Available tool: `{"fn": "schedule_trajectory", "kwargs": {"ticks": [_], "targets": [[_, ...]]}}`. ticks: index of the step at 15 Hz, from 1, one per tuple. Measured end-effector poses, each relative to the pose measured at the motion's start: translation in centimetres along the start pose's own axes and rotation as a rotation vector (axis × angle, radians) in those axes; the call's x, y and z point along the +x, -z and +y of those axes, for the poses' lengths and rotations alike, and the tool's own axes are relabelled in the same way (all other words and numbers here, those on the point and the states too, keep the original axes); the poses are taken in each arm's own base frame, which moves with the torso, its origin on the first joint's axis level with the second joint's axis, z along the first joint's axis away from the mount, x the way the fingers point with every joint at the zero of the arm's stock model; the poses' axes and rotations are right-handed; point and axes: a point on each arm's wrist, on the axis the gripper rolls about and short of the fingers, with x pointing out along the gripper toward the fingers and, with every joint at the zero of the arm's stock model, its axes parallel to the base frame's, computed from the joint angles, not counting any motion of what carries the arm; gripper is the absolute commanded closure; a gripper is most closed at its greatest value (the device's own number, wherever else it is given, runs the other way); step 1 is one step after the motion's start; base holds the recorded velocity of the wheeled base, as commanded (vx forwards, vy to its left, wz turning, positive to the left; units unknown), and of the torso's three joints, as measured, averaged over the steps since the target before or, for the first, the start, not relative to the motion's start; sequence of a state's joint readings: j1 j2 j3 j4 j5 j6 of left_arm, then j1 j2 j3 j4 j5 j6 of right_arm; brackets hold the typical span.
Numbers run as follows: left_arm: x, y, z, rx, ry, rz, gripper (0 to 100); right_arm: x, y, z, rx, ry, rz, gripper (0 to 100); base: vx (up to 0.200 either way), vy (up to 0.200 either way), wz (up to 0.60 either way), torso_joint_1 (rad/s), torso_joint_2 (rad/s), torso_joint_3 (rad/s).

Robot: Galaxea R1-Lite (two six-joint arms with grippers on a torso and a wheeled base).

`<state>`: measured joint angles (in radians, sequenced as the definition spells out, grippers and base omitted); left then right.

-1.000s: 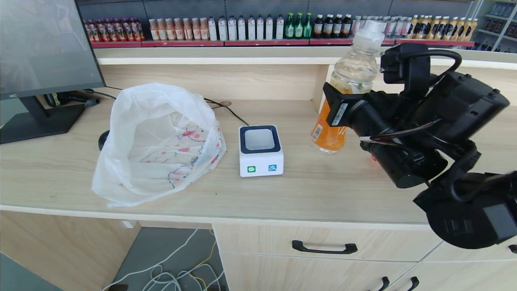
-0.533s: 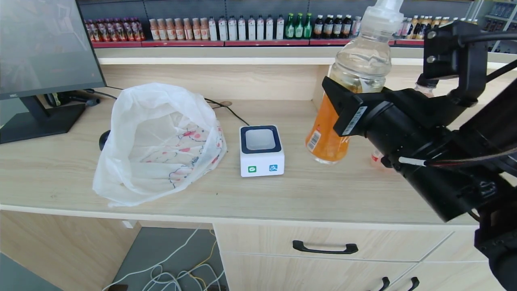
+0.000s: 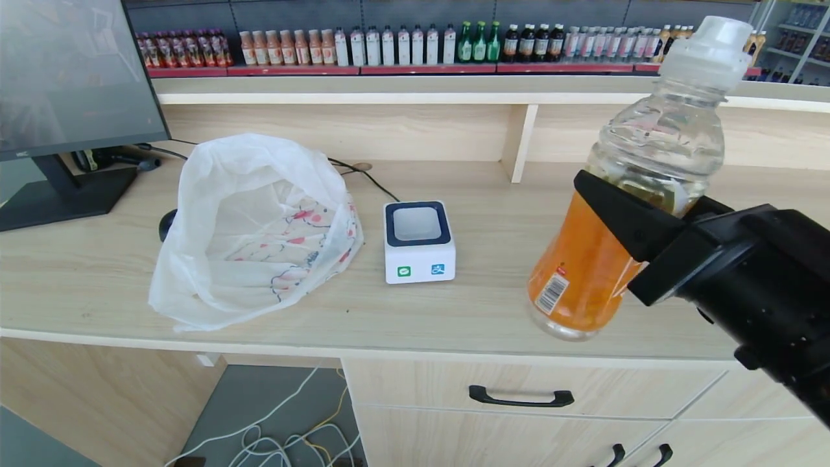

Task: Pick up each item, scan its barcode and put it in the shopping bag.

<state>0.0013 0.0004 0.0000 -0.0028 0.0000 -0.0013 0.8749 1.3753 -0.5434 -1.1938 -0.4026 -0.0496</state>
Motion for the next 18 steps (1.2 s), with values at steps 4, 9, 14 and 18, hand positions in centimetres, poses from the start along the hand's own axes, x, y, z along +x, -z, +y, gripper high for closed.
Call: {"fn": "schedule_trajectory", "kwargs": {"ticks": [4, 9, 14, 18], "targets": [[0.0, 0.0, 0.0, 0.0, 0.0, 0.0, 0, -2.3, 0.2, -0.6, 0.126, -0.218, 0.024, 100, 0.0, 0.0, 0.0, 0.0, 0.0, 0.0], [0.0, 0.0, 0.0, 0.0, 0.0, 0.0, 0, -2.7, 0.7, -0.8, 0.243, -0.398, 0.072, 100, 0.0, 0.0, 0.0, 0.0, 0.0, 0.0], [0.0, 0.0, 0.0, 0.0, 0.0, 0.0, 0, 0.0, 0.8, -1.1, 0.252, -0.533, 0.081, 100, 0.0, 0.0, 0.0, 0.0, 0.0, 0.0], [0.0, 0.0, 0.0, 0.0, 0.0, 0.0, 0, 3.3, -0.7, -0.2, 0.376, -0.646, 0.059, 100, 0.0, 0.0, 0.0, 0.0, 0.0, 0.0]]}}
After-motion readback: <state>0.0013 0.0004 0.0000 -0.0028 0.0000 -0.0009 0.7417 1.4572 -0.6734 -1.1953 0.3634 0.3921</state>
